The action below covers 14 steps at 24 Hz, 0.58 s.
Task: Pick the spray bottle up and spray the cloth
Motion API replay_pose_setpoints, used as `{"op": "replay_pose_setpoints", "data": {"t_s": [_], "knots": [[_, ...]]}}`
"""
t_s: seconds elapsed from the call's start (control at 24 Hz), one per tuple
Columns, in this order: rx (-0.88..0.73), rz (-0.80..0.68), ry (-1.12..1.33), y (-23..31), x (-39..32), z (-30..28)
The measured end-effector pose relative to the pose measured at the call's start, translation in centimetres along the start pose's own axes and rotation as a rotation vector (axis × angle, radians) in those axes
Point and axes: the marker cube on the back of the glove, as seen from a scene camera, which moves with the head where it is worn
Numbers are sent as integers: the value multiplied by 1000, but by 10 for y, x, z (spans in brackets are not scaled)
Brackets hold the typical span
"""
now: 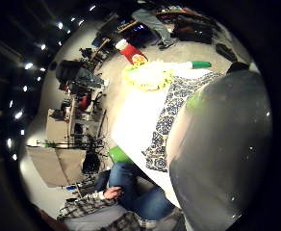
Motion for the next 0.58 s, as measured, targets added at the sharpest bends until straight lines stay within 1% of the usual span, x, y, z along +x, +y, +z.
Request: {"op": "replay_pose_setpoints", "data": {"t_s": [0.25,0.58], "knots": [[-57,-33,124,-2,-11,10],[-114,-66,210,1,-12,19]]}}
